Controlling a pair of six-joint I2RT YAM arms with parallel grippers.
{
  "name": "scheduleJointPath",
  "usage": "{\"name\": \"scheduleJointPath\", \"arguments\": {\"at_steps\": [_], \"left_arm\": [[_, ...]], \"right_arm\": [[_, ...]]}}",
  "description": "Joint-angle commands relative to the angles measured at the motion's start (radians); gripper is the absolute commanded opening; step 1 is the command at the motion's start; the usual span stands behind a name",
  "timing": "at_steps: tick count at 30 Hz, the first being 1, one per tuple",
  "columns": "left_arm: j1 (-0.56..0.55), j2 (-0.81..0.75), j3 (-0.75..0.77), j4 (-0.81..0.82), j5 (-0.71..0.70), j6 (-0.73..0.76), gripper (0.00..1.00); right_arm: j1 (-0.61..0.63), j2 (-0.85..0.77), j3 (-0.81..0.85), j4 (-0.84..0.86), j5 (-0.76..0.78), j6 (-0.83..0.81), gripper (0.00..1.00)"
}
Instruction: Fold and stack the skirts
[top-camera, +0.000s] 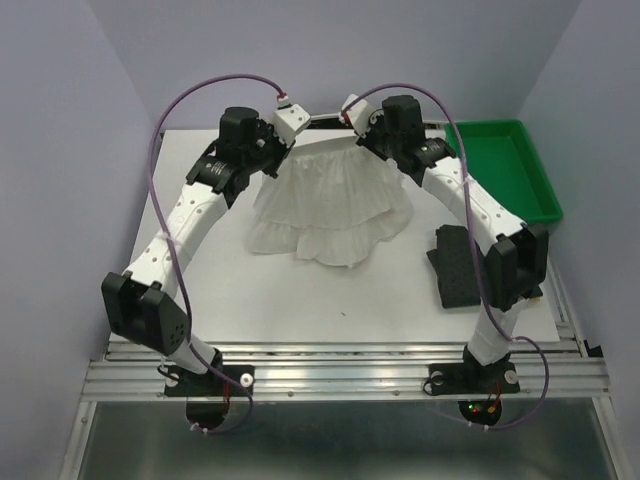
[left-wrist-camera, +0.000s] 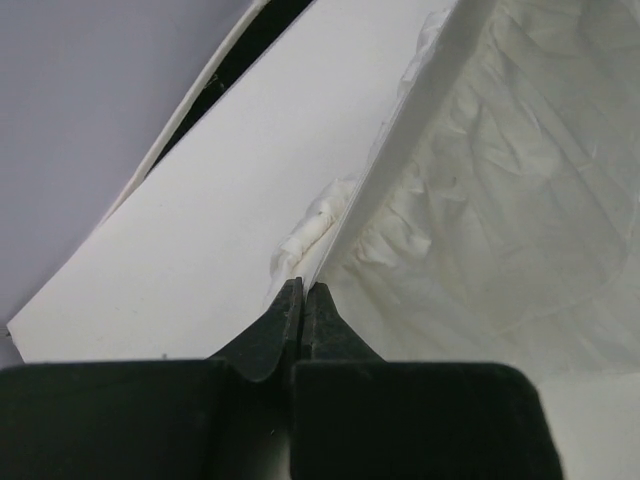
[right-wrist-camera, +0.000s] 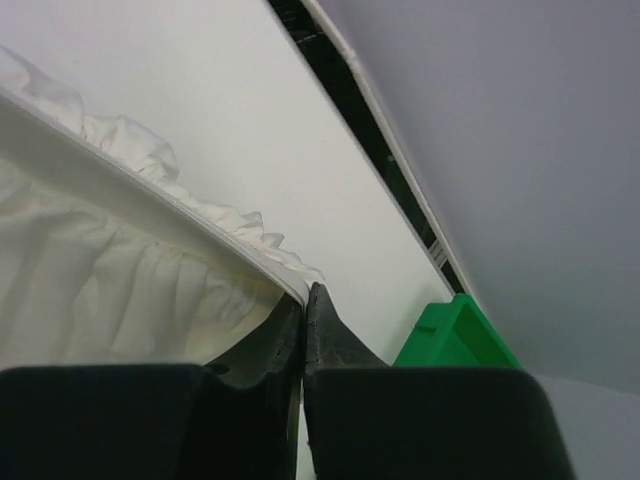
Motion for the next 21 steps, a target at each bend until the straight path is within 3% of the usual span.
{"name": "scheduleJointPath", "arguments": {"at_steps": [1, 7, 9, 11, 14, 17, 21], "left_arm": [[0.072, 0.105, 0.157, 0.226, -0.110, 0.022, 0.00], [0.118, 0.307, 0.374, 0.413, -0.196, 0.088, 0.00], [0.132, 0.342, 0.398, 0.511, -0.202, 0.096, 0.00], [0.141, 0.346, 0.368, 0.575, -0.178, 0.160, 0.00], [0.133, 0.335, 0.226, 0.698, -0.124, 0.302, 0.00], [0.115, 0.336, 0.048, 0.763, -0.127, 0.402, 0.00], [0.076, 0.335, -0.236, 0.875, -0.180, 0.614, 0.00]], "right_arm": [[-0.091, 0.093, 0.196, 0.244, 0.145, -0.011, 0.01], [-0.123, 0.317, 0.402, 0.601, 0.251, -0.062, 0.01], [-0.134, 0.369, 0.499, 0.723, 0.275, -0.089, 0.01], [-0.134, 0.400, 0.487, 0.836, 0.297, -0.109, 0.01], [-0.134, 0.363, 0.308, 0.992, 0.249, -0.140, 0.01], [-0.123, 0.309, -0.025, 1.178, 0.176, -0.234, 0.01], [-0.086, 0.321, -0.450, 1.560, 0.094, -0.409, 0.01]]}}
